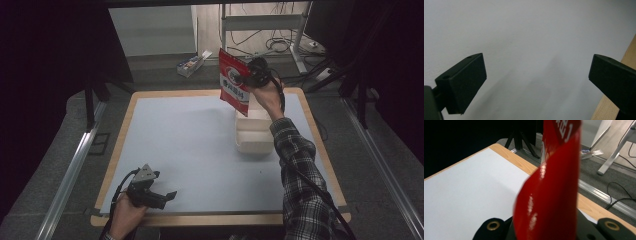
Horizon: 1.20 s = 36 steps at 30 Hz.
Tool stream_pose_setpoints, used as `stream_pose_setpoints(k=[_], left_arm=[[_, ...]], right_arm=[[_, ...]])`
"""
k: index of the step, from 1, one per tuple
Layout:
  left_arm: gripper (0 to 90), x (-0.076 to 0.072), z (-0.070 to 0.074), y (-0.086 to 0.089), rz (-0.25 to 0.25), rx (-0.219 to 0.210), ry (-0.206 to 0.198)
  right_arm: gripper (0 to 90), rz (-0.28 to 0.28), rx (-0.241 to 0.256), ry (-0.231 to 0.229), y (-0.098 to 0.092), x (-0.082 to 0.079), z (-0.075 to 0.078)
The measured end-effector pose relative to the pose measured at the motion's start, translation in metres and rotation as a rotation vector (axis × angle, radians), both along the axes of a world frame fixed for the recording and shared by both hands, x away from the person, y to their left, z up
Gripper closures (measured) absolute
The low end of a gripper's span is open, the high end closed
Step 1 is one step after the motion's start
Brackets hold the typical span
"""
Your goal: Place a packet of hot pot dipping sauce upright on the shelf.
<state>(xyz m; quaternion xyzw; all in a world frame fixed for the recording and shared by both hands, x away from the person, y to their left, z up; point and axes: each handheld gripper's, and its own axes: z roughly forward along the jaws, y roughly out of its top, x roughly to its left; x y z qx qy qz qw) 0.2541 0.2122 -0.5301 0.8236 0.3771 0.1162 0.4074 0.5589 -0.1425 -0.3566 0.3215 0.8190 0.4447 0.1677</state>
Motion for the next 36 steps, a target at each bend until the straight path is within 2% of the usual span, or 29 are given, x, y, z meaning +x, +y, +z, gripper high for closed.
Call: stream_pose_setpoints(k=[6,13,24,27,30,36], left_arm=[[1.3,0.0,0.0,0.0,-0.001,0.001,0.0],[1.3,0.0,0.0,0.0,0.002,-0.003,0.0],[1.3,0.0,0.0,-0.001,0.0,0.004,-0.001],[1.4,0.0,0.0,-0.001,0.001,0.004,0.0],[1.4,0.0,0.0,-0.001,0.001,0.003,0.001],[1.4,0.0,0.0,0.0,0.002,-0.003,0.001]], right_arm=[[89.3,-0.016,0.002,0.003,-0.017,-0.003,-0.001],[89.4,-0.032,0.027,0.005,-0.04,-0.01,0.001],[89.3,-0.072,0.019,0.004,-0.071,-0.019,0.002],[89.3,-0.088,-0.008,0.006,-0.076,-0.019,0.0],[89.3,-0.098,0.012,0.006,-0.082,-0.019,-0.001],[89.1,-0.113,0.001,0.008,-0.083,-0.017,-0.005]])
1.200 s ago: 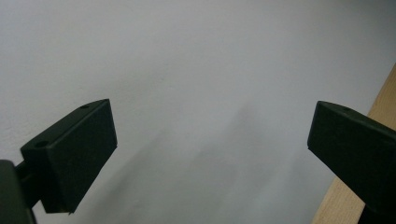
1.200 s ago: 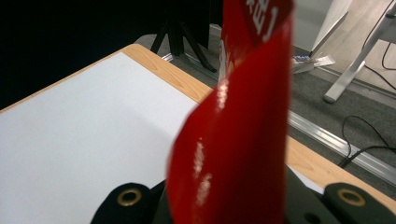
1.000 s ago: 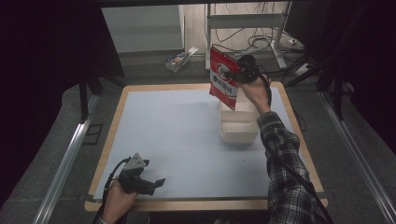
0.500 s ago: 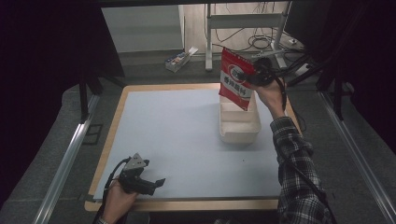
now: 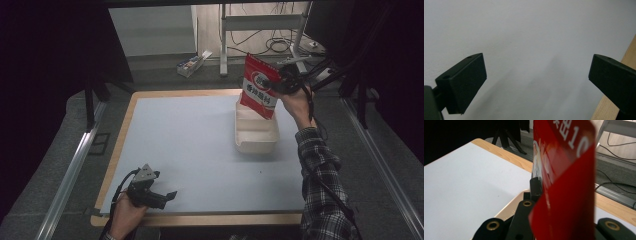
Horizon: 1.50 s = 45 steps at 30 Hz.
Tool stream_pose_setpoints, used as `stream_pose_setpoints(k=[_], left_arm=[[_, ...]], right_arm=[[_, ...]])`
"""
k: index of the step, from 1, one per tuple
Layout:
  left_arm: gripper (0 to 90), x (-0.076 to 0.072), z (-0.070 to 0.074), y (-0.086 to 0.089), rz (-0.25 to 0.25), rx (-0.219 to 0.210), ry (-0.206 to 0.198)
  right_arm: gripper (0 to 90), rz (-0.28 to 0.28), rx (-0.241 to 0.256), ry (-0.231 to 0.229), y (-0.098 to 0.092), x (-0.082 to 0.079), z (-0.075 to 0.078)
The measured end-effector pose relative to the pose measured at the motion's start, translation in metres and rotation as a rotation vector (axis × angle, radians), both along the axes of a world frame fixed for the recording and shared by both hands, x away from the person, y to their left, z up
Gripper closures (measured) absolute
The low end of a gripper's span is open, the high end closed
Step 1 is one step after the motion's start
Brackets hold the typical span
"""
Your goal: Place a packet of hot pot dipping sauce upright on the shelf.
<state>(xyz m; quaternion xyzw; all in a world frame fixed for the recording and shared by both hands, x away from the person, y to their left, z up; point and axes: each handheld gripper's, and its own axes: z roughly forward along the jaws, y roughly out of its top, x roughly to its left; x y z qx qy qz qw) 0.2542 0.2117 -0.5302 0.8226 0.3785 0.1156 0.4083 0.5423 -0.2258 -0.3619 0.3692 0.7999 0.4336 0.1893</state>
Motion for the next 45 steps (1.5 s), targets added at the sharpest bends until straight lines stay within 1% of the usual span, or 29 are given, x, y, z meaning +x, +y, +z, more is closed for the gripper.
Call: stream_pose_setpoints(k=[5,8,11,14,16,18,20,21,22,23,25,27,28,29,30,34,35,38,39,42,45], left_arm=[[1.4,0.0,0.0,0.0,-0.003,0.006,-0.001],[1.6,0.0,0.0,-0.001,-0.011,0.008,-0.002],[1.8,-0.001,0.0,-0.002,-0.021,0.021,-0.006],[1.9,-0.001,0.0,-0.003,-0.032,0.037,-0.006],[1.9,-0.001,0.0,-0.004,-0.034,0.038,-0.007],[2.0,-0.001,0.0,-0.004,-0.035,0.04,-0.006],[2.1,-0.001,0.0,-0.004,-0.038,0.04,-0.004],[2.1,-0.001,0.0,-0.004,-0.039,0.042,-0.004],[2.2,-0.001,0.0,-0.004,-0.04,0.043,-0.004],[2.2,-0.001,0.0,-0.004,-0.041,0.042,-0.004],[2.2,0.0,0.0,-0.004,-0.039,0.037,-0.004],[2.2,0.0,0.0,-0.003,-0.038,0.036,-0.004],[2.2,0.0,0.0,-0.003,-0.036,0.036,-0.004],[2.3,0.0,0.0,-0.003,-0.037,0.036,-0.004],[2.3,0.0,0.0,-0.003,-0.037,0.037,-0.004],[2.2,-0.001,0.0,-0.004,-0.038,0.038,-0.008],[2.3,-0.001,0.0,-0.003,-0.039,0.038,-0.007],[2.4,-0.001,0.0,-0.004,-0.043,0.044,-0.002],[2.4,0.0,0.0,-0.005,-0.046,0.046,-0.001],[2.5,0.0,0.0,-0.005,-0.046,0.048,0.002],[2.5,0.001,-0.001,-0.005,-0.047,0.044,0.014]], right_arm=[[89.0,-0.003,-0.012,0.01,0.003,0.002,-0.008],[89.0,-0.003,-0.009,0.02,0.004,0.002,-0.014],[88.8,-0.004,-0.01,0.032,0.004,0.003,-0.022],[87.3,-0.008,-0.026,0.041,0.005,0.003,-0.031],[82.6,-0.019,-0.028,0.033,0.004,0.003,-0.036],[78.0,-0.035,-0.058,0.031,0.003,0.004,-0.039],[74.5,-0.041,-0.057,0.034,0.003,0.003,-0.041],[69.5,-0.044,-0.058,0.034,0.003,0.003,-0.041],[62.2,-0.047,-0.057,0.036,0.003,0.003,-0.041],[57.7,-0.048,-0.059,0.033,0.004,0.003,-0.04],[51.6,-0.054,-0.055,0.028,0.005,0.002,-0.037],[44.2,-0.046,-0.046,0.032,0.006,0.002,-0.034],[40.8,-0.046,-0.055,0.029,0.007,0.001,-0.033],[36.2,-0.048,-0.076,0.017,0.008,0.001,-0.032],[31.6,-0.045,-0.082,0.014,0.009,0.0,-0.031],[18.5,-0.054,-0.088,0.019,0.009,-0.002,-0.03],[16.0,-0.048,-0.088,0.019,0.008,-0.004,-0.03],[9.3,-0.025,-0.065,0.049,0.006,-0.007,-0.031],[8.1,-0.014,-0.058,0.053,0.005,-0.009,-0.031],[6.1,-0.012,-0.051,0.044,0.002,-0.015,-0.031],[5.1,-0.015,-0.044,0.046,-0.001,-0.02,-0.031]])
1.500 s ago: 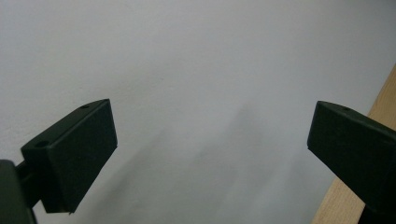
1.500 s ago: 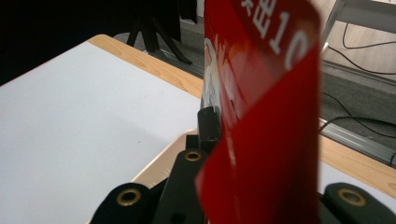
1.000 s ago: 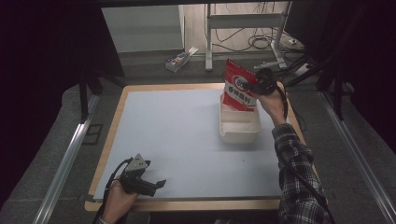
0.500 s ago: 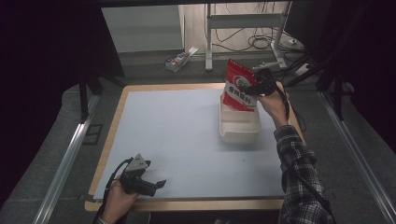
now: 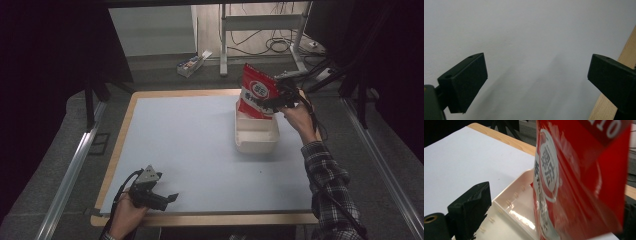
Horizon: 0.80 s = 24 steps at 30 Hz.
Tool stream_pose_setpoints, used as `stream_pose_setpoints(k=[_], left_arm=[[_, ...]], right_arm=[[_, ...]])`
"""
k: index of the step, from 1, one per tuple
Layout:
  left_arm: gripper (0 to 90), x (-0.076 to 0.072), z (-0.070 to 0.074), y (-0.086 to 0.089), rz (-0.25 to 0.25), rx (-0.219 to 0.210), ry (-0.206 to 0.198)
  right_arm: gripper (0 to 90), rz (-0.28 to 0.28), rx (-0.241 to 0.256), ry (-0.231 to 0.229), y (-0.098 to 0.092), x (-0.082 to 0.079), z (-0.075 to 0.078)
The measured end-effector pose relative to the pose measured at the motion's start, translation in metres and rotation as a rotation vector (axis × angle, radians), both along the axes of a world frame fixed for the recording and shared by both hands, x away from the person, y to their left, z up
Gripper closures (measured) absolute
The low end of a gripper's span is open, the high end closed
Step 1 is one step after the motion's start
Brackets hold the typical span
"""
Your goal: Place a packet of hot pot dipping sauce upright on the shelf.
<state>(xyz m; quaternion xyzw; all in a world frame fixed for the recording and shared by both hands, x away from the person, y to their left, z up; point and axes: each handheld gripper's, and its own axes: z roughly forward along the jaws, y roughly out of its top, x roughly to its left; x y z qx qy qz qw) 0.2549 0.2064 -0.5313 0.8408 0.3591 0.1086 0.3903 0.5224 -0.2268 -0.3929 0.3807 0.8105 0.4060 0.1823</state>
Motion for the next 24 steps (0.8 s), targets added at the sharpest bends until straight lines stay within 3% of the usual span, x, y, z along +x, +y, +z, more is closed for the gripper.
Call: stream_pose_setpoints(k=[10,24], left_arm=[[2.7,0.0,-0.001,-0.004,-0.018,0.041,0.009],[2.6,0.0,-0.001,-0.003,-0.008,0.03,0.01]], right_arm=[[4.6,0.012,-0.02,-0.002,-0.006,-0.019,-0.002],[4.1,0.007,-0.008,0.043,-0.012,-0.037,-0.013]])
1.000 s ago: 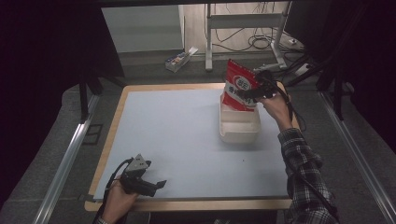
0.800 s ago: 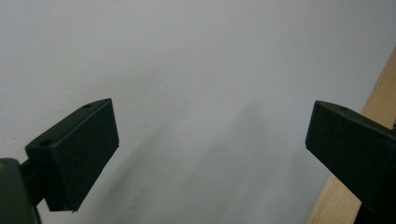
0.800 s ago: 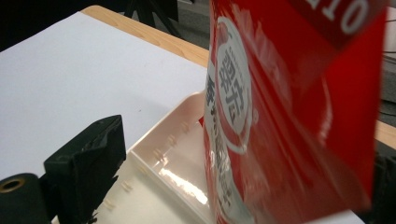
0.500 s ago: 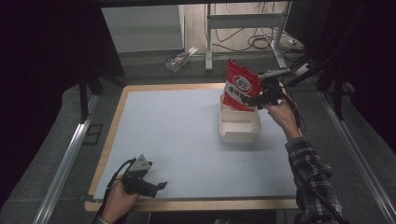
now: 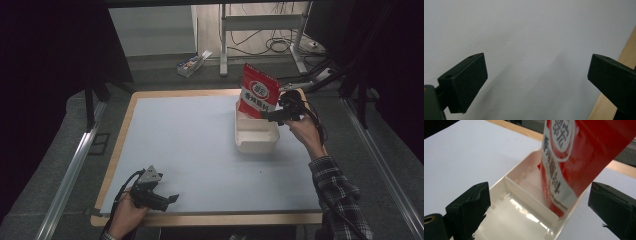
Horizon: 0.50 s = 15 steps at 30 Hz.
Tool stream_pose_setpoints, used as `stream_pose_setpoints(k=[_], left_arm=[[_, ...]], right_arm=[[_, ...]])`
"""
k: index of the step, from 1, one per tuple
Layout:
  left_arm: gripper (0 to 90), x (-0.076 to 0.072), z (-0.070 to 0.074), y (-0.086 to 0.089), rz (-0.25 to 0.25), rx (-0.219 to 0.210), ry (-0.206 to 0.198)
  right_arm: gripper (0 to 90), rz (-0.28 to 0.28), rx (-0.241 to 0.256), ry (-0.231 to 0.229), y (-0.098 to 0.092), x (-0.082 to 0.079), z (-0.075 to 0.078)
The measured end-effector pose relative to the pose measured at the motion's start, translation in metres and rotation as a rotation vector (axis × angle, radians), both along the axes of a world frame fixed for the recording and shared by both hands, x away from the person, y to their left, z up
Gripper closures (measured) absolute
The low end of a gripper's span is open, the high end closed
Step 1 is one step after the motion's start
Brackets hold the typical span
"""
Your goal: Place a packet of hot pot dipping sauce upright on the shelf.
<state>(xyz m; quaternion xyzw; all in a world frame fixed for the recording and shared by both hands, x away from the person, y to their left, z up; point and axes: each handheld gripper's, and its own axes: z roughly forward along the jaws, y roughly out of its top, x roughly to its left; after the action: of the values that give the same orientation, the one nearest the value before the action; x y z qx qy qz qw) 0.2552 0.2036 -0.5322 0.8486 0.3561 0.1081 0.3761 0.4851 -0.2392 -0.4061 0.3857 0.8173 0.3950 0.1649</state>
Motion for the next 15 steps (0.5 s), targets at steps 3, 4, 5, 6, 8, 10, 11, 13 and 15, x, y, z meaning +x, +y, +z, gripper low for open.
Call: stream_pose_setpoints(k=[3,4,5,6,8,10,11,13,15], left_arm=[[2.6,0.0,0.0,0.0,0.0,0.001,0.0],[2.6,0.0,0.0,0.0,0.0,0.002,-0.001],[2.5,0.0,0.0,0.0,0.0,0.001,-0.001],[2.5,0.0,0.0,0.0,0.0,0.001,-0.001],[2.6,0.0,0.0,0.0,0.001,0.003,-0.001],[2.6,0.0,0.0,0.0,0.0,0.004,-0.001],[2.6,0.0,0.0,0.0,0.001,0.004,-0.001],[2.6,0.0,0.0,0.0,0.002,0.005,-0.001],[2.6,0.0,0.0,-0.001,0.001,0.006,-0.002]], right_arm=[[3.6,0.006,-0.007,0.01,-0.001,-0.005,-0.002],[3.0,0.01,-0.008,0.015,-0.001,-0.007,-0.002],[2.6,0.012,-0.011,0.015,-0.001,-0.009,-0.002],[2.2,0.012,-0.014,0.013,-0.001,-0.011,-0.002],[1.2,0.013,-0.013,0.01,-0.001,-0.015,-0.002],[0.2,0.017,-0.016,0.007,-0.001,-0.02,-0.001],[0.0,0.017,-0.018,0.005,-0.001,-0.022,-0.001],[0.0,0.021,-0.019,0.003,-0.001,-0.025,0.0],[0.0,0.021,-0.026,-0.002,-0.002,-0.03,0.0]])
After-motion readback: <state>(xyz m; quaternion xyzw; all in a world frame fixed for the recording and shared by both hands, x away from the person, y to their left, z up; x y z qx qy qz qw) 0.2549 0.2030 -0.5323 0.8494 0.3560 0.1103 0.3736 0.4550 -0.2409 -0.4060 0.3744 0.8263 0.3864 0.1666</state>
